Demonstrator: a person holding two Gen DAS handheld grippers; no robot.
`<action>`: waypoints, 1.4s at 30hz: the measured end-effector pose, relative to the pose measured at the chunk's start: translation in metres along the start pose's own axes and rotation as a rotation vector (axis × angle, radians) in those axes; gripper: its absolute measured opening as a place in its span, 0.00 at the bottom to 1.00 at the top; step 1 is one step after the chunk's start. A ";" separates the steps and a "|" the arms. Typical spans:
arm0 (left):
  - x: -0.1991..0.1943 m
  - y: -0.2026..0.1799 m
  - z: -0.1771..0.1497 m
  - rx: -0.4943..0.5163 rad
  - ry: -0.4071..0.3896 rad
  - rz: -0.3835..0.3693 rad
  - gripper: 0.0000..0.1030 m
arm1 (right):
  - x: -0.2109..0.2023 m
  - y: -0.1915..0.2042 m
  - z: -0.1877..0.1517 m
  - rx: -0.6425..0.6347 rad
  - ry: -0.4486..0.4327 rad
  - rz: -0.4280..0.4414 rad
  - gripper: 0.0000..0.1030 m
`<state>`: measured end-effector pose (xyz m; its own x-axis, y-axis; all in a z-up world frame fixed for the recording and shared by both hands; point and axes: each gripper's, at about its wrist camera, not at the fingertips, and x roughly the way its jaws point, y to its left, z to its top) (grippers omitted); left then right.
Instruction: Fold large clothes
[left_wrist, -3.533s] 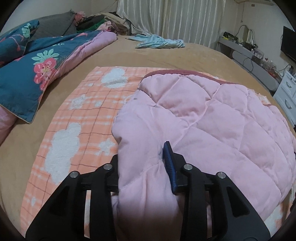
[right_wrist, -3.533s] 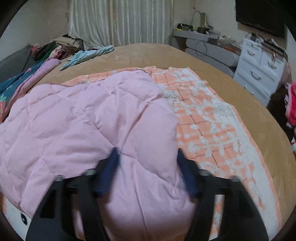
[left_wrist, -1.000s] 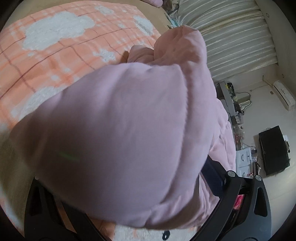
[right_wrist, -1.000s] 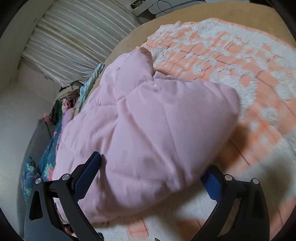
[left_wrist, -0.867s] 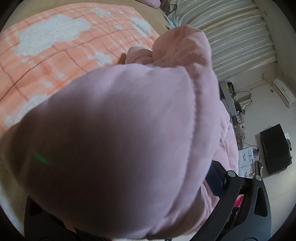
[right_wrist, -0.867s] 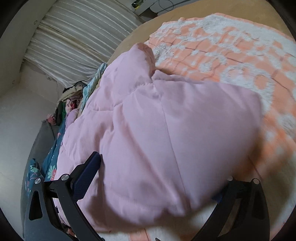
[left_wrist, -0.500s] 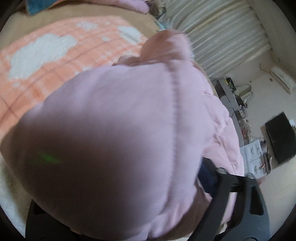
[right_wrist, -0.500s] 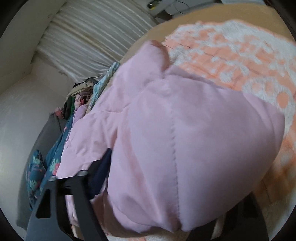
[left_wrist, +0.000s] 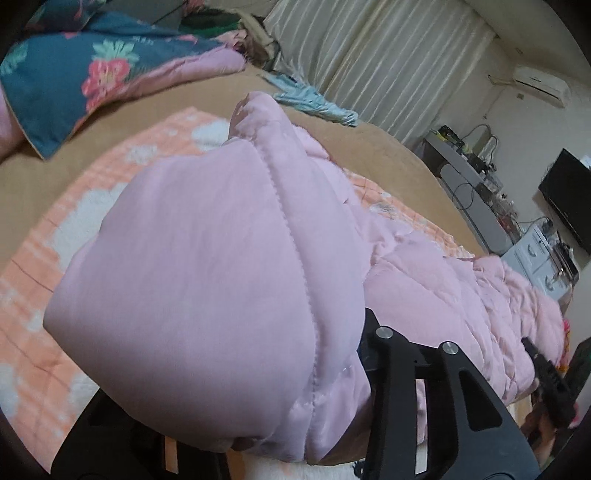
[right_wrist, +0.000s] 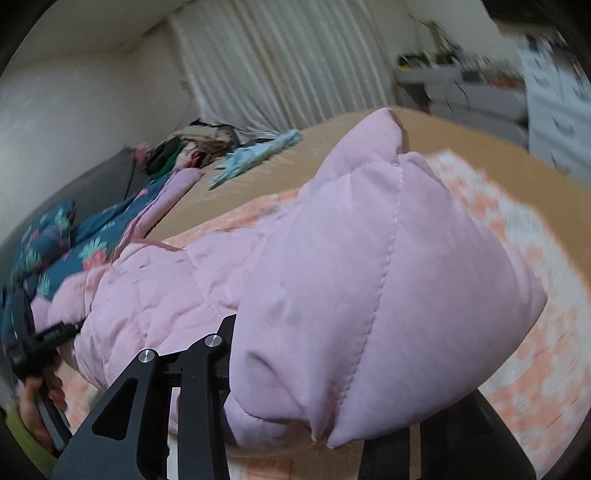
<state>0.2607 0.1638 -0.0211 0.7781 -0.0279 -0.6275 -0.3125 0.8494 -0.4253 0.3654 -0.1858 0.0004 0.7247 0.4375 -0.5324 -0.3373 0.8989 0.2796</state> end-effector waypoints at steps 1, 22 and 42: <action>-0.004 -0.001 -0.001 0.010 -0.006 0.000 0.30 | -0.006 0.005 0.002 -0.023 -0.005 0.002 0.33; -0.080 0.009 -0.028 0.051 -0.007 -0.042 0.30 | -0.101 0.036 -0.033 -0.096 -0.019 0.011 0.32; -0.092 0.035 -0.064 0.054 0.033 -0.028 0.32 | -0.120 0.031 -0.076 -0.034 0.026 -0.009 0.33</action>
<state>0.1436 0.1624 -0.0196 0.7674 -0.0690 -0.6374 -0.2600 0.8752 -0.4079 0.2223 -0.2087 0.0119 0.7121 0.4297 -0.5553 -0.3516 0.9028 0.2477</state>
